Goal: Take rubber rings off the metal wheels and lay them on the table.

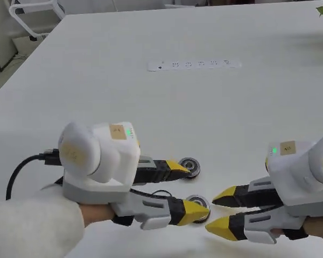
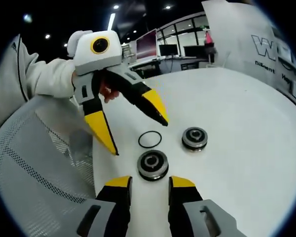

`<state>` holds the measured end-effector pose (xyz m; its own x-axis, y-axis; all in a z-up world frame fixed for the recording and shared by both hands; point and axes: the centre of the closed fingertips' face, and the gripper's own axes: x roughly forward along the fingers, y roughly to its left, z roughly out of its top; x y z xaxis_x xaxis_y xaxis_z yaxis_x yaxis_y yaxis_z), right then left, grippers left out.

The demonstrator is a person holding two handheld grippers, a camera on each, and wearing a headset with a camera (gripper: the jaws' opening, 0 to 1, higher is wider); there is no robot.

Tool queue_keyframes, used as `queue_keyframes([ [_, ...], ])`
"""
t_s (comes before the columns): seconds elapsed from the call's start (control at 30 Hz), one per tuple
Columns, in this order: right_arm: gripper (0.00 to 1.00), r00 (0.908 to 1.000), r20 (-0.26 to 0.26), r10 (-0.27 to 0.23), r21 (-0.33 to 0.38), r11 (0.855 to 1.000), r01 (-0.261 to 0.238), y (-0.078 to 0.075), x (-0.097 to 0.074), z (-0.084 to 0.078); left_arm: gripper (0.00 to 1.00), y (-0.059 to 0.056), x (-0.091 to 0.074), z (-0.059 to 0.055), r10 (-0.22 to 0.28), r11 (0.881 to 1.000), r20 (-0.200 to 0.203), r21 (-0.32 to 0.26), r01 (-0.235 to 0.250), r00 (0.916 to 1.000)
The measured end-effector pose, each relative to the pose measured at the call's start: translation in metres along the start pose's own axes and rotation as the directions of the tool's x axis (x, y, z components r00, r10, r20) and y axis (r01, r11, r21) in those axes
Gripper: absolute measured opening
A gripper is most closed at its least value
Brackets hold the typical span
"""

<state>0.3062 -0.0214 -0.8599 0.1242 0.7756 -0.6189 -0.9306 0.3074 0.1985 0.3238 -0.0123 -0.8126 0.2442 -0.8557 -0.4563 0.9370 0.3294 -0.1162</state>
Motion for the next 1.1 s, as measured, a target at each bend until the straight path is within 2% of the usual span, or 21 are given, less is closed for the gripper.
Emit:
queue_keyframes([
  [0.03,0.26,1.0000,0.003,-0.002,-0.005,1.000,0.002,0.000,0.000,0.001,0.38,0.002,0.001,-0.003,0.008,1.000,-0.007,0.016,-0.008,0.9999],
  [0.13,0.25,1.0000,0.004,-0.001,-0.009,1.000,0.001,0.000,0.002,0.001,0.35,0.007,0.006,-0.009,0.036,0.999,-0.007,0.015,-0.035,0.9993],
  [0.17,0.25,1.0000,0.002,-0.001,-0.014,1.000,0.001,-0.001,0.004,0.000,0.34,0.005,0.009,-0.013,0.030,0.999,-0.012,0.018,-0.029,0.9995],
  [0.23,0.24,1.0000,-0.003,-0.003,-0.024,1.000,0.002,-0.001,0.005,0.000,0.30,0.003,0.012,-0.022,0.027,0.997,-0.060,0.074,-0.022,0.9979],
  [0.27,0.24,1.0000,-0.003,-0.002,-0.027,1.000,0.001,-0.001,0.005,0.000,0.29,0.002,0.013,-0.022,0.026,0.996,-0.056,0.081,-0.021,0.9981],
  [0.37,0.23,1.0000,0.000,-0.003,-0.039,0.999,0.003,-0.001,0.006,0.001,0.25,-0.001,0.016,-0.023,0.012,0.997,-0.053,0.071,-0.009,0.9985],
  [0.47,0.22,1.0000,-0.003,-0.009,-0.050,0.999,0.009,-0.003,0.007,0.001,0.20,0.001,0.016,-0.026,0.022,0.996,-0.065,0.091,-0.016,0.9977],
  [0.53,0.22,1.0000,-0.002,-0.008,-0.054,0.998,0.008,-0.003,0.008,0.002,0.16,0.003,0.017,-0.028,0.029,0.996,-0.073,0.082,-0.023,0.9969],
  [0.57,0.21,1.0000,-0.003,-0.008,-0.058,0.998,0.008,-0.003,0.009,0.002,0.16,0.003,0.017,-0.032,0.037,0.998,-0.083,0.055,-0.033,0.9958],
  [0.6,0.21,0.9999,-0.010,-0.008,-0.065,0.998,0.008,-0.003,0.010,0.000,0.16,0.003,0.019,-0.028,0.036,0.996,-0.064,0.086,-0.031,0.9973],
  [0.63,0.20,0.9997,-0.022,-0.012,-0.076,0.997,0.010,-0.003,0.011,-0.001,0.15,0.001,0.018,-0.030,0.035,0.996,-0.071,0.085,-0.029,0.9969],
  [0.67,0.20,0.9998,-0.013,-0.011,-0.095,0.995,0.010,-0.002,0.012,0.000,0.14,-0.001,0.019,-0.030,0.029,0.995,-0.074,0.099,-0.021,0.9968],
  [0.7,0.20,0.9997,-0.019,-0.015,-0.087,0.996,0.013,-0.003,0.012,0.000,0.14,-0.001,0.019,-0.028,0.032,0.994,-0.070,0.102,-0.025,0.9971],
  [0.93,0.18,0.9997,-0.005,-0.025,-0.062,0.998,0.025,-0.006,0.012,0.001,0.14,-0.003,0.016,-0.029,0.042,0.998,-0.062,0.053,-0.039,0.9972],
  [1.1,0.17,0.9995,-0.007,-0.031,-0.074,0.997,0.030,-0.006,0.012,0.001,0.14,-0.004,0.015,-0.029,0.041,0.998,-0.057,0.052,-0.038,0.9975],
])
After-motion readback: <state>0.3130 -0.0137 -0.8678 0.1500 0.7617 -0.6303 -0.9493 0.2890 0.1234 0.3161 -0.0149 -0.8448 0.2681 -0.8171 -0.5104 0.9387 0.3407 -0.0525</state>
